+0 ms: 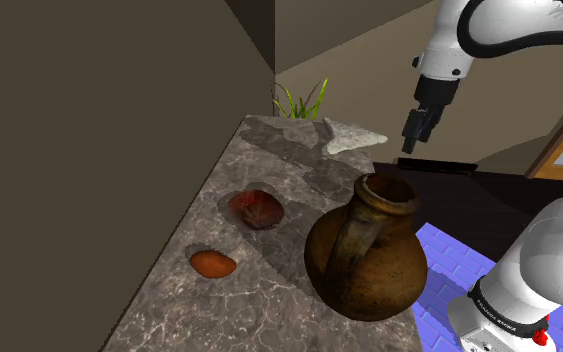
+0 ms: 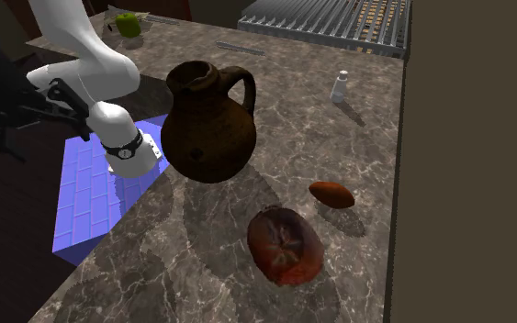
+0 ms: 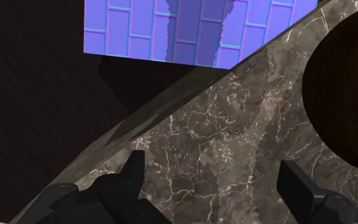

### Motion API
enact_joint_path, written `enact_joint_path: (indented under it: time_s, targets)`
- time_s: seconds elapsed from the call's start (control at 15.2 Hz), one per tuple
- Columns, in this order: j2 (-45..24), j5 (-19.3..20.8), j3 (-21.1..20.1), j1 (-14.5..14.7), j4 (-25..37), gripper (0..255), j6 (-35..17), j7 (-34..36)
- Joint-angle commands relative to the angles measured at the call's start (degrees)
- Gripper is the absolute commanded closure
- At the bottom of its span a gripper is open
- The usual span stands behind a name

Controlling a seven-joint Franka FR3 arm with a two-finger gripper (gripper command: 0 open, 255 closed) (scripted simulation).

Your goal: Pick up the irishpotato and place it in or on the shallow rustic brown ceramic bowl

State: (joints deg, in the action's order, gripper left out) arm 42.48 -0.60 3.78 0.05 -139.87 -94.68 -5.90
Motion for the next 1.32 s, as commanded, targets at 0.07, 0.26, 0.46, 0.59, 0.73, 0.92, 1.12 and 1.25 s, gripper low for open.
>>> enact_joint_path:
  time_s: [0.07, 0.26, 0.46, 0.59, 0.73, 0.92, 1.12, 1.25]
  targets:
    - [-0.6, -0.8, -0.8, 0.6, -0.5, 0, -1.3, 0.7]
    - [-3.0, -3.2, -3.4, 2.5, -1.5, 0, -5.4, 2.9]
    - [-5.9, -5.4, -5.9, 4.4, -1.9, 0, -9.6, 4.9]
    - [-8.1, -6.8, -7.6, 5.6, -1.9, 0, -12.4, 6.2]
    - [-10.5, -8.0, -9.3, 6.7, -1.5, 0, -15.1, 7.4]
    - [-14.6, -9.5, -11.8, 8.3, -0.6, 0, -19.2, 9.3]
    - [-19.0, -10.6, -14.3, 9.7, 1.0, 0, -23.1, 11.2]
    - [-22.1, -11.0, -15.9, 10.5, 2.3, 0, -25.6, 12.6]
